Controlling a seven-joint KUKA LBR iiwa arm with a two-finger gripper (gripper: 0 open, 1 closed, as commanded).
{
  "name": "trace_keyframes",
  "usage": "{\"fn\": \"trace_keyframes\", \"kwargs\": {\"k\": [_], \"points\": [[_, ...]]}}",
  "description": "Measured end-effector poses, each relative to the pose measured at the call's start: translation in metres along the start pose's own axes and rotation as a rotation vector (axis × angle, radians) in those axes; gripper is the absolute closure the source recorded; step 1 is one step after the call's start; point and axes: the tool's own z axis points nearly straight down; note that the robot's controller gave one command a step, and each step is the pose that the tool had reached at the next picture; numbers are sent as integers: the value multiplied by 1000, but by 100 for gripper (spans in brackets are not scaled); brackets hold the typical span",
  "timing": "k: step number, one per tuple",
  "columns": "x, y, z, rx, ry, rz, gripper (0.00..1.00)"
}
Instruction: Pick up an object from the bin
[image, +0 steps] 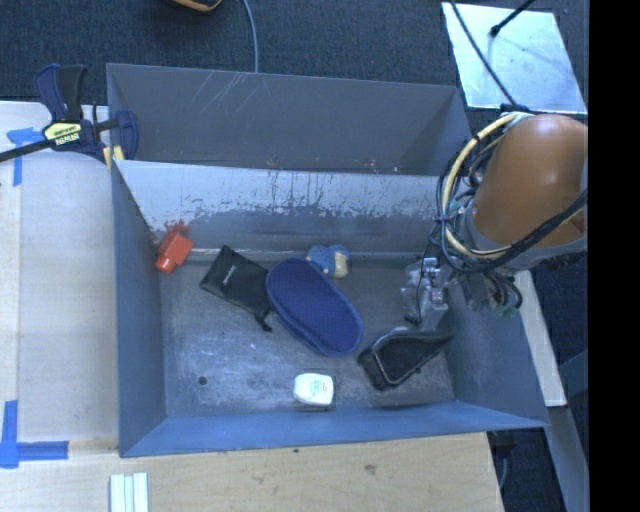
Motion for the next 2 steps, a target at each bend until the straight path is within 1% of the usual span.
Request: {"fn": "trace_keyframes", "kwargs": {"k": [1,2], "points": [[2,1,4,-2,9,-2,0],[35,24,111,-2,19,30,0]]}}
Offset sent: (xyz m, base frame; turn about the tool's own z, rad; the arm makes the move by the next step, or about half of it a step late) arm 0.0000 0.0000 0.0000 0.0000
